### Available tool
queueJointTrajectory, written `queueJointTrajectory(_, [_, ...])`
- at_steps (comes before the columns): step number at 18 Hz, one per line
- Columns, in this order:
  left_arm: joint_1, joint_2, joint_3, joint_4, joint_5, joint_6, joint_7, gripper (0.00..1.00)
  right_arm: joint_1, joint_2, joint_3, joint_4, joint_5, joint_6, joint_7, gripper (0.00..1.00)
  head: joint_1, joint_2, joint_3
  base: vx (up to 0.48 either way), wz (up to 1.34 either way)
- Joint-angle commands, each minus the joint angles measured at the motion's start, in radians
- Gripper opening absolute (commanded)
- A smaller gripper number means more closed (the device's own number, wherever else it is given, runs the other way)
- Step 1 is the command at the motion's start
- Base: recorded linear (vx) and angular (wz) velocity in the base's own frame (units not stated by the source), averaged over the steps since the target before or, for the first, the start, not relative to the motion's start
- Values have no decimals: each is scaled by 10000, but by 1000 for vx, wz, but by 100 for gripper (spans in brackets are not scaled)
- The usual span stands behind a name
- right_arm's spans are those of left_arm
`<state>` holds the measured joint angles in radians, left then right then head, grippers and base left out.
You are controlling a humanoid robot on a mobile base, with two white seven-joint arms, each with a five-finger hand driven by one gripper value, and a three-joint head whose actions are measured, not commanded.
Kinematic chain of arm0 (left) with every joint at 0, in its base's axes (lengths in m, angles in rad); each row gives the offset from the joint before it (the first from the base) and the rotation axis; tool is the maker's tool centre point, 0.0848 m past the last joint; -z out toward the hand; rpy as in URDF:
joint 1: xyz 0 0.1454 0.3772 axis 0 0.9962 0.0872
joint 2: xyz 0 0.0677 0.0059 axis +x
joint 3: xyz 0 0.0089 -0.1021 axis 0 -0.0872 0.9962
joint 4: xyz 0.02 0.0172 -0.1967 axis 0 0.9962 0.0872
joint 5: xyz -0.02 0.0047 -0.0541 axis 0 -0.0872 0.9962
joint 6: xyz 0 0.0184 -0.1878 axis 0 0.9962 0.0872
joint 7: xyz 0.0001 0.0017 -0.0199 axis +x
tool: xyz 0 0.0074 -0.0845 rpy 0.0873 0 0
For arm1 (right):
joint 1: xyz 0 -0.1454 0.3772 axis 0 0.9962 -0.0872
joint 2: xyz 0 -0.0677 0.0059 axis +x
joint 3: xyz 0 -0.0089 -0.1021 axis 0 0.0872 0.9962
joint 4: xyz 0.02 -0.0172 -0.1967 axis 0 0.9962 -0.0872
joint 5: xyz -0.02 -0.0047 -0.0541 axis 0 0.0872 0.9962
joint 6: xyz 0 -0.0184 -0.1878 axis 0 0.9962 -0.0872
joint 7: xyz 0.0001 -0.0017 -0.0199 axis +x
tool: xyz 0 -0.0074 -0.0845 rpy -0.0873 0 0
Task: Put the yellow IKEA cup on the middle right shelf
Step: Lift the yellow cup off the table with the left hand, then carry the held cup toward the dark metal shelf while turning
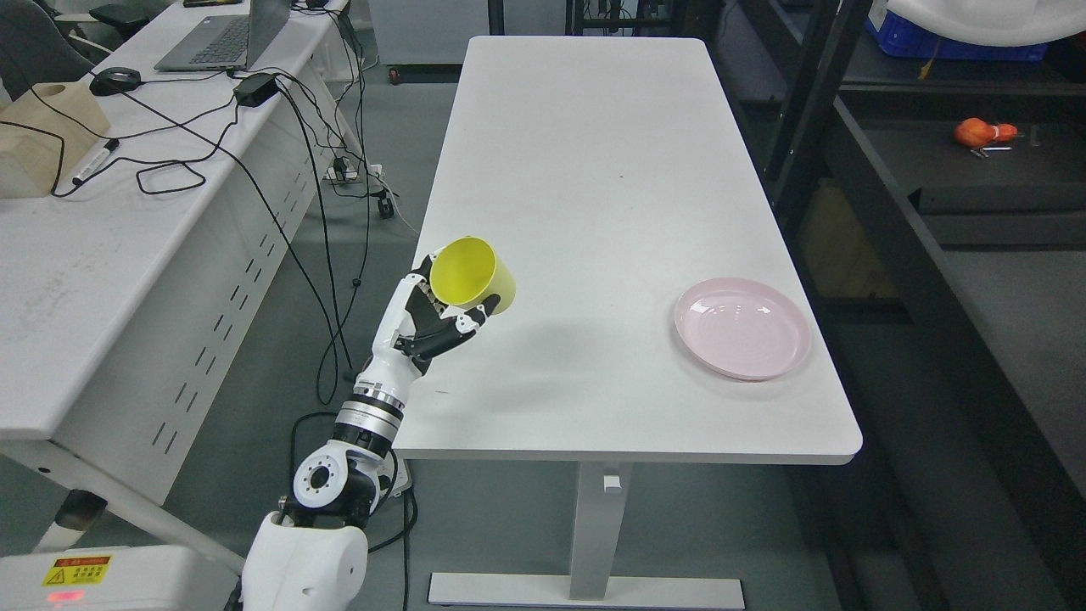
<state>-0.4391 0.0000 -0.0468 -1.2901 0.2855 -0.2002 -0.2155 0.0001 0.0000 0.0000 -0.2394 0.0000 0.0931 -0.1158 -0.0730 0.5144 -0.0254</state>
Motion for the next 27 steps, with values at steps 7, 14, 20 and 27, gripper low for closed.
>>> queueJointTrajectory(7, [510, 174, 1189, -2807, -2, 161, 7, 0, 137, -175, 169, 1, -245, 5, -8, 99, 0, 0, 0, -14, -23])
queueJointTrajectory(14, [677, 174, 1357, -2899, -2, 161, 7, 1, 137, -175, 169, 1, -245, 5, -8, 99, 0, 0, 0, -80, -121])
queueJointTrajectory(20, [1337, 174, 1343, -2960, 13, 23, -8, 1, 137, -175, 169, 1, -245, 5, -8, 99, 0, 0, 0, -127, 4])
queueJointTrajectory(27, [1414, 174, 1266, -2961, -2, 38, 22, 1, 137, -175, 169, 1, -245, 5, -8, 99, 0, 0, 0, -183, -125])
